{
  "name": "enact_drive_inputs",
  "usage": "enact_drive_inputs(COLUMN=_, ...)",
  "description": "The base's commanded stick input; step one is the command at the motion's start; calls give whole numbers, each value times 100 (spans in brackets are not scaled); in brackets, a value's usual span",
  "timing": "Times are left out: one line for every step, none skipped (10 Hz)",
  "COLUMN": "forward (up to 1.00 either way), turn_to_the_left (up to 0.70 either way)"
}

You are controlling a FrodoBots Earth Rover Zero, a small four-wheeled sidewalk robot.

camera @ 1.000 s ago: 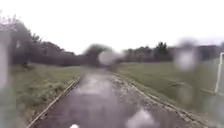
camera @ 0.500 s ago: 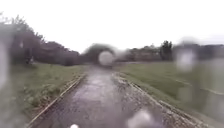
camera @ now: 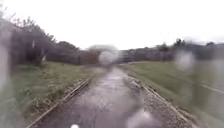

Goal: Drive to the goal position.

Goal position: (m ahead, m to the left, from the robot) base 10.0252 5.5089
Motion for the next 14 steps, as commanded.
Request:
enact_drive_inputs(forward=70, turn_to_the_left=0)
enact_drive_inputs(forward=70, turn_to_the_left=0)
enact_drive_inputs(forward=70, turn_to_the_left=0)
enact_drive_inputs(forward=70, turn_to_the_left=0)
enact_drive_inputs(forward=70, turn_to_the_left=0)
enact_drive_inputs(forward=70, turn_to_the_left=0)
enact_drive_inputs(forward=70, turn_to_the_left=0)
enact_drive_inputs(forward=70, turn_to_the_left=0)
enact_drive_inputs(forward=70, turn_to_the_left=0)
enact_drive_inputs(forward=70, turn_to_the_left=0)
enact_drive_inputs(forward=70, turn_to_the_left=0)
enact_drive_inputs(forward=70, turn_to_the_left=0)
enact_drive_inputs(forward=70, turn_to_the_left=0)
enact_drive_inputs(forward=70, turn_to_the_left=0)
